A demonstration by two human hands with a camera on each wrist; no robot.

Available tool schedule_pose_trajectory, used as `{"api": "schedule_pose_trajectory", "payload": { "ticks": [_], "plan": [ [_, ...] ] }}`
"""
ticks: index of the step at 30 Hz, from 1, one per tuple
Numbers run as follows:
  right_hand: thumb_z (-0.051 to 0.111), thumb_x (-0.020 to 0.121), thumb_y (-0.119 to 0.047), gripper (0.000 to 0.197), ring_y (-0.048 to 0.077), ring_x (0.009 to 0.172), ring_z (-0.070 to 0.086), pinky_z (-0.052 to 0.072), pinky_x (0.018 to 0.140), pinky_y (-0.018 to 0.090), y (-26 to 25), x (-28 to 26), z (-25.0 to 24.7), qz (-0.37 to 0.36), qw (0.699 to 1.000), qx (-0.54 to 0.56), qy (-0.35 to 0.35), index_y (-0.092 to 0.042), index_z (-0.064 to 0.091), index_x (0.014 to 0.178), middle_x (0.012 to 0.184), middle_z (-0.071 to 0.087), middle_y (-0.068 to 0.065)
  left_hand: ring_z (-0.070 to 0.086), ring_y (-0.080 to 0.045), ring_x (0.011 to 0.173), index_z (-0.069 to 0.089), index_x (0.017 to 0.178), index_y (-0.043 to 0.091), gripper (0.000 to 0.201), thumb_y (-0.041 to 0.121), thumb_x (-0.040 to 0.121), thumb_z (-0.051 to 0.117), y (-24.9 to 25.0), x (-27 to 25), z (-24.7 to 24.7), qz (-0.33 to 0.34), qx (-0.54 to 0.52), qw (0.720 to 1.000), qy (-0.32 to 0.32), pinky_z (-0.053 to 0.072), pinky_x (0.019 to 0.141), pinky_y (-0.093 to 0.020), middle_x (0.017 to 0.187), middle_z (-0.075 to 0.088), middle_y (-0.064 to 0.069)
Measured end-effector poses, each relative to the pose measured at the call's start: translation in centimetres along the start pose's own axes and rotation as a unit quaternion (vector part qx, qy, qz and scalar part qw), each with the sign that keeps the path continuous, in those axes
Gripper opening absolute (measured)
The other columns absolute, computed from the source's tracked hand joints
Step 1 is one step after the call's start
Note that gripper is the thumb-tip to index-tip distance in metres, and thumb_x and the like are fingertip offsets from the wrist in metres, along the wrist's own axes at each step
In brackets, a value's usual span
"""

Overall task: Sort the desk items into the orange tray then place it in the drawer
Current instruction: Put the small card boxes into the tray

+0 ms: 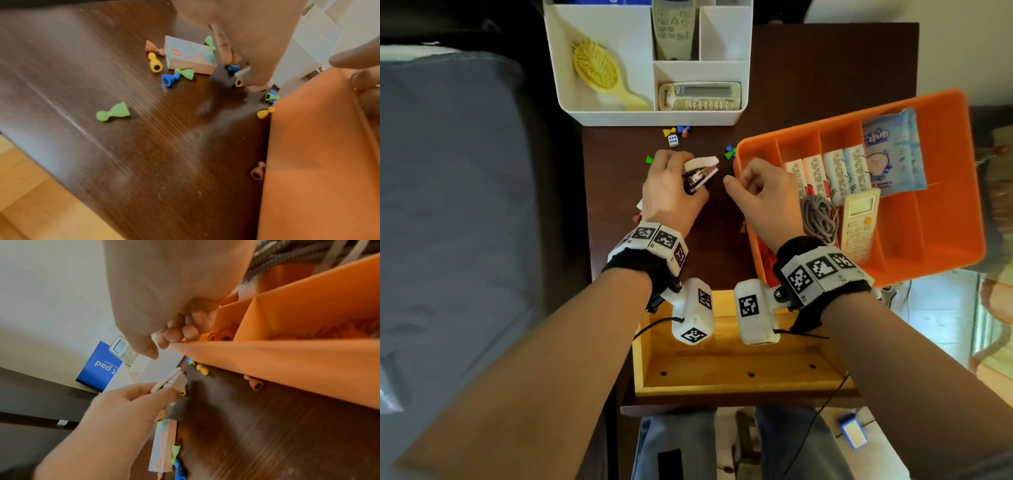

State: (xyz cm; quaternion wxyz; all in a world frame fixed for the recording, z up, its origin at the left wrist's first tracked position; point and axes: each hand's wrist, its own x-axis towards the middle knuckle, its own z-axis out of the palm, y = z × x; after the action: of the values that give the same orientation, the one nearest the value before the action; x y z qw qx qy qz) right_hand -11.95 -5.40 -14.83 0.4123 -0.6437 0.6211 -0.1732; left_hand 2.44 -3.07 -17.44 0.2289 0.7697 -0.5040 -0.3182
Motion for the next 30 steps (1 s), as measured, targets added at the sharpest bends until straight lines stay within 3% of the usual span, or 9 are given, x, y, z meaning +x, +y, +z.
{"api": "schedule_pose_trajectory", "payload": {
  "ticks": [3, 7, 10, 13, 15, 19, 22, 26, 30],
  "plan": [
    [0.058, 0.089, -0.029, 0.020, 0.003, 0.059, 0.048, 0.038, 0.058, 0.018, -0.6, 0.0, -0.3, -0.009, 1.000, 0.006, 0.019, -0.014, 0.061, 0.077, 0.061, 0.052, -0.010, 0.057, -0.012, 0.079, 0.063, 0.109, 0.011, 0.041, 0.016, 0.069, 0.072, 0.1, -0.7, -0.7, 0.020, -0.059, 0.998, 0.032, 0.053, 0.078, -0.031, 0.107, 0.058, -0.007],
    [0.057, 0.090, -0.029, 0.021, 0.011, 0.070, 0.060, 0.052, 0.068, 0.026, -2.1, 0.1, -0.7, -0.042, 0.998, 0.017, 0.041, -0.013, 0.066, 0.100, 0.083, 0.065, -0.001, 0.060, -0.012, 0.084, 0.062, 0.111, 0.011, 0.042, 0.013, 0.071, 0.071, 0.7, -1.3, -2.0, 0.048, -0.094, 0.993, 0.046, 0.048, 0.079, -0.012, 0.110, 0.058, -0.006],
    [0.060, 0.089, -0.028, 0.036, 0.008, 0.082, 0.059, 0.046, 0.079, 0.010, -2.9, 0.2, -0.4, -0.091, 0.996, -0.025, -0.002, -0.010, 0.058, 0.121, 0.108, 0.062, 0.001, 0.059, -0.010, 0.089, 0.063, 0.110, 0.009, 0.038, 0.010, 0.072, 0.070, 1.3, -1.7, -2.6, 0.083, -0.093, 0.991, 0.052, 0.040, 0.079, -0.001, 0.110, 0.059, -0.008],
    [0.059, 0.089, -0.027, 0.041, 0.017, 0.105, 0.058, 0.045, 0.095, 0.026, -3.3, 0.5, 0.0, -0.098, 0.992, -0.041, -0.071, -0.008, 0.055, 0.126, 0.118, 0.061, 0.007, 0.060, -0.015, 0.097, 0.063, 0.110, 0.011, 0.036, 0.010, 0.074, 0.066, 1.8, -1.9, -3.1, 0.109, -0.069, 0.990, 0.049, 0.046, 0.085, -0.016, 0.113, 0.059, -0.006],
    [0.061, 0.088, -0.022, 0.031, 0.020, 0.096, 0.060, 0.047, 0.087, 0.032, -3.4, 0.5, 0.1, -0.102, 0.992, -0.026, -0.067, -0.007, 0.061, 0.114, 0.105, 0.065, 0.009, 0.060, -0.017, 0.101, 0.062, 0.110, 0.010, 0.037, 0.008, 0.074, 0.066, 1.8, -2.1, -3.5, 0.127, -0.059, 0.989, 0.045, 0.048, 0.087, -0.024, 0.114, 0.058, -0.006],
    [0.068, 0.078, -0.016, 0.023, 0.021, 0.080, 0.062, 0.048, 0.072, 0.027, -3.4, 0.3, 0.0, -0.096, 0.995, 0.014, -0.028, -0.005, 0.060, 0.096, 0.090, 0.065, 0.008, 0.059, -0.018, 0.103, 0.056, 0.122, 0.012, 0.052, 0.010, 0.073, 0.071, 1.0, -2.3, -3.5, 0.124, -0.055, 0.990, 0.029, 0.050, 0.088, -0.029, 0.122, 0.055, -0.006],
    [0.070, 0.076, -0.013, 0.023, 0.019, 0.076, 0.061, 0.042, 0.065, 0.018, -3.4, -0.1, 0.0, -0.088, 0.996, 0.024, 0.001, -0.004, 0.059, 0.093, 0.086, 0.065, 0.008, 0.055, -0.021, 0.109, 0.046, 0.133, 0.014, 0.068, 0.015, 0.072, 0.074, -0.2, -2.2, -3.4, 0.041, -0.025, 0.999, 0.014, 0.047, 0.093, -0.033, 0.130, 0.049, -0.006],
    [0.069, 0.075, -0.008, 0.018, 0.016, 0.073, 0.058, 0.043, 0.062, 0.021, -3.2, -0.8, -0.3, -0.074, 0.995, 0.051, 0.032, -0.009, 0.057, 0.088, 0.082, 0.063, 0.007, 0.037, -0.028, 0.126, 0.044, 0.133, 0.020, 0.066, 0.031, 0.075, 0.072, -1.3, -2.1, -3.6, -0.127, 0.124, 0.984, -0.013, 0.030, 0.101, -0.044, 0.136, 0.042, -0.004],
    [0.069, 0.073, -0.011, 0.024, 0.019, 0.078, 0.061, 0.048, 0.066, 0.027, -2.3, -1.0, -0.2, -0.065, 0.996, 0.050, 0.032, -0.021, 0.050, 0.084, 0.084, 0.061, 0.001, 0.036, -0.031, 0.125, 0.053, 0.125, 0.019, 0.058, 0.041, 0.074, 0.072, -2.0, -1.9, -3.2, -0.157, 0.147, 0.975, -0.049, 0.030, 0.100, -0.047, 0.131, 0.047, -0.007]
  ]
}}
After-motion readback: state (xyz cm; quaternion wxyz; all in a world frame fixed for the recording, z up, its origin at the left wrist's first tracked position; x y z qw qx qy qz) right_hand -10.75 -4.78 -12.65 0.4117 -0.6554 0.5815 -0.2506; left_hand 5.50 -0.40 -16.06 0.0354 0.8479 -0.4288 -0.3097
